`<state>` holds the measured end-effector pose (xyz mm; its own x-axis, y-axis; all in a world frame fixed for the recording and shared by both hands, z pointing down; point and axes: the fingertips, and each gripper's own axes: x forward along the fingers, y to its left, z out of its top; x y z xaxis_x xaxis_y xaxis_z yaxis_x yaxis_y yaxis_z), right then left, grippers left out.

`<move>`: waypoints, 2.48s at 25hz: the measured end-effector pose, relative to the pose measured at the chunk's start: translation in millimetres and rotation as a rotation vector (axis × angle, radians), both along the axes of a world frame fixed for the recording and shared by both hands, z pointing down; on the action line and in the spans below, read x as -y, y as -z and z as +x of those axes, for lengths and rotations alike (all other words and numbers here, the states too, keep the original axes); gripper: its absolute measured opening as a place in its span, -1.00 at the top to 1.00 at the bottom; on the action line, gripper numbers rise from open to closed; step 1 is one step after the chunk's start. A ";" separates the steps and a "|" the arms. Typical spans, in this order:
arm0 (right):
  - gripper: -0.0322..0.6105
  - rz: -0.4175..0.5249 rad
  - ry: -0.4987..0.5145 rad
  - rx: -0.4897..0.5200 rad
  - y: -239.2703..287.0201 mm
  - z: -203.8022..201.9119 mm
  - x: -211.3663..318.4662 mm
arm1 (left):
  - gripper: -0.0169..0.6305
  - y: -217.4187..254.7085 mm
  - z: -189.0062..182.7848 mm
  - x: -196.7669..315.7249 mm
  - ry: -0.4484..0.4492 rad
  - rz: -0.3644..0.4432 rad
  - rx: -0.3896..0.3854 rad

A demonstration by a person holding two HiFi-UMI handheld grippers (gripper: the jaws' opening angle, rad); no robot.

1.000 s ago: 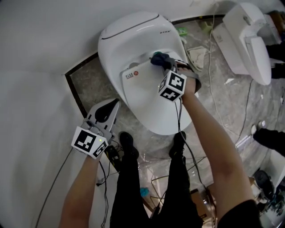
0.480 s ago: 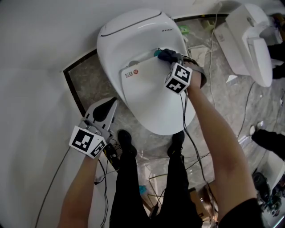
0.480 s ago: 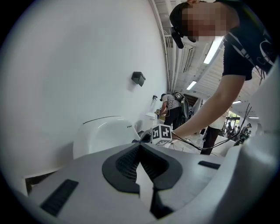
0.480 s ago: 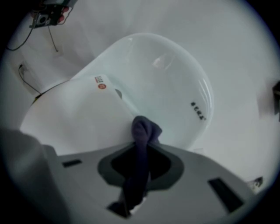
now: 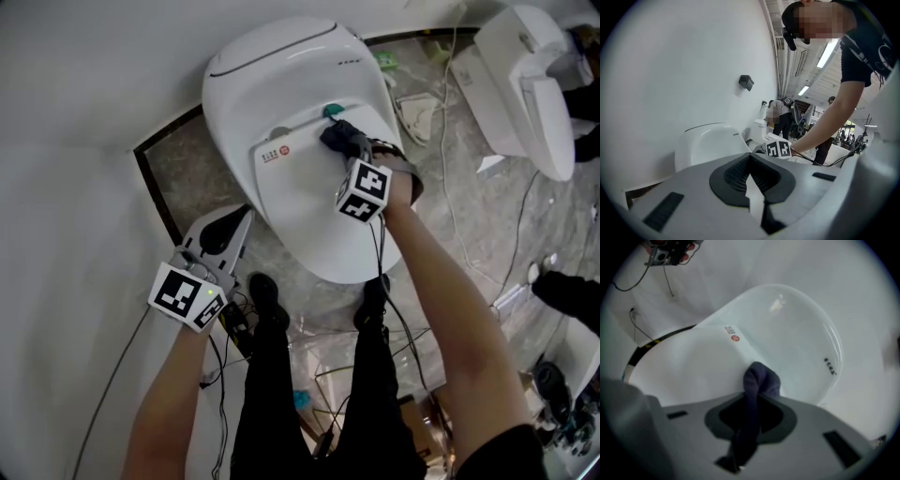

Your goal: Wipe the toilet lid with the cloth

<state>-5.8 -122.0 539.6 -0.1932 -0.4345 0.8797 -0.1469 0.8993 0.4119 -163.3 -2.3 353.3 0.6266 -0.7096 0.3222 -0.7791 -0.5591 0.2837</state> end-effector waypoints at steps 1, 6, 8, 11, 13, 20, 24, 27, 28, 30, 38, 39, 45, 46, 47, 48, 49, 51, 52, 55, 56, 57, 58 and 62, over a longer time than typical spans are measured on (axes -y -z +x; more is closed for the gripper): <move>0.69 0.000 0.006 0.001 -0.6 -2.7 -3.7 | 0.91 0.6 0.3 0.3 0.001 0.002 0.000; 0.69 -0.015 0.025 0.021 -1.4 -13.4 -23.7 | 0.91 1.6 2.3 -1.6 0.003 0.010 -0.008; 0.69 -0.024 0.038 0.025 -2.6 -16.7 -33.4 | 0.91 -0.3 3.6 -4.4 0.001 0.008 -0.009; 0.69 -0.028 0.048 0.029 -2.6 -20.6 -46.0 | 0.91 1.1 7.9 -7.8 -0.005 0.007 -0.011; 0.69 -0.031 0.052 0.039 -1.4 -24.2 -54.9 | 0.91 4.0 11.9 -8.9 -0.012 0.010 -0.011; 0.69 -0.033 0.065 0.051 -0.1 -31.7 -81.9 | 0.91 7.6 17.2 -10.1 -0.011 0.016 -0.018; 0.69 -0.038 0.078 0.059 -0.9 -37.8 -96.9 | 0.91 9.0 19.8 -11.2 -0.015 0.021 -0.018; 0.69 -0.039 0.089 0.055 -1.3 -40.6 -108.4 | 0.91 9.1 21.4 -13.4 -0.017 0.022 -0.017; 0.69 -0.042 0.091 0.057 -1.6 -42.0 -112.1 | 0.91 8.6 21.6 -14.0 -0.018 0.021 -0.016; 0.69 -0.047 0.094 0.061 -1.8 -43.8 -118.9 | 0.91 7.9 23.0 -15.3 -0.021 0.021 -0.016; 0.69 -0.069 0.111 0.073 -5.5 -54.0 -148.2 | 0.91 4.4 28.7 -20.3 -0.035 0.017 -0.022; 0.69 -0.073 0.113 0.077 -5.3 -55.9 -152.4 | 0.91 4.5 29.4 -20.7 -0.035 0.017 -0.023; 0.69 -0.097 0.146 0.090 -6.3 -68.3 -182.1 | 0.91 1.1 28.6 -24.4 -0.033 0.005 -0.024; 0.69 -0.102 0.154 0.092 -6.7 -70.8 -187.9 | 0.91 0.8 28.3 -24.8 -0.031 0.003 -0.025; 0.69 -0.107 0.161 0.095 -7.0 -73.0 -192.9 | 0.91 0.8 28.5 -24.7 -0.030 0.002 -0.025; 0.69 -0.112 0.166 0.099 -7.5 -74.8 -197.5 | 0.91 0.5 29.2 -24.4 -0.031 0.003 -0.024; 0.69 -0.118 0.170 0.103 -8.2 -76.3 -202.1 | 0.91 0.0 30.1 -24.1 -0.033 0.003 -0.024; 0.69 -0.130 0.180 0.107 -10.0 -79.5 -212.5 | 0.91 -1.2 31.4 -24.1 -0.035 0.001 -0.024; 0.69 -0.136 0.188 0.108 -10.8 -81.8 -218.2 | 0.91 -1.5 31.3 -24.0 -0.034 0.000 -0.024; 0.69 -0.160 0.214 0.109 -13.8 -88.5 -236.6 | 0.91 -2.0 30.7 -23.3 -0.031 -0.003 -0.024; 0.69 -0.167 0.222 0.108 -15.4 -89.9 -241.9 | 0.91 -2.4 30.7 -22.9 -0.031 -0.004 -0.024; 0.69 -0.172 0.228 0.106 -17.1 -91.0 -246.4 | 0.91 -3.1 30.7 -22.5 -0.032 -0.004 -0.024; 0.69 -0.177 0.233 0.106 -18.7 -92.0 -249.7 | 0.91 -3.9 30.4 -22.1 -0.033 -0.004 -0.024; 0.69 -0.187 0.234 0.119 -20.5 -94.8 -254.4 | 0.91 -8.3 29.0 -21.5 -0.031 -0.007 -0.021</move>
<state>-100.6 132.3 560.1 -0.3753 -0.1992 0.9052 0.0353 0.9729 0.2287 -134.2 19.2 361.7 0.6550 -0.6875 0.3137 -0.7552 -0.5807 0.3041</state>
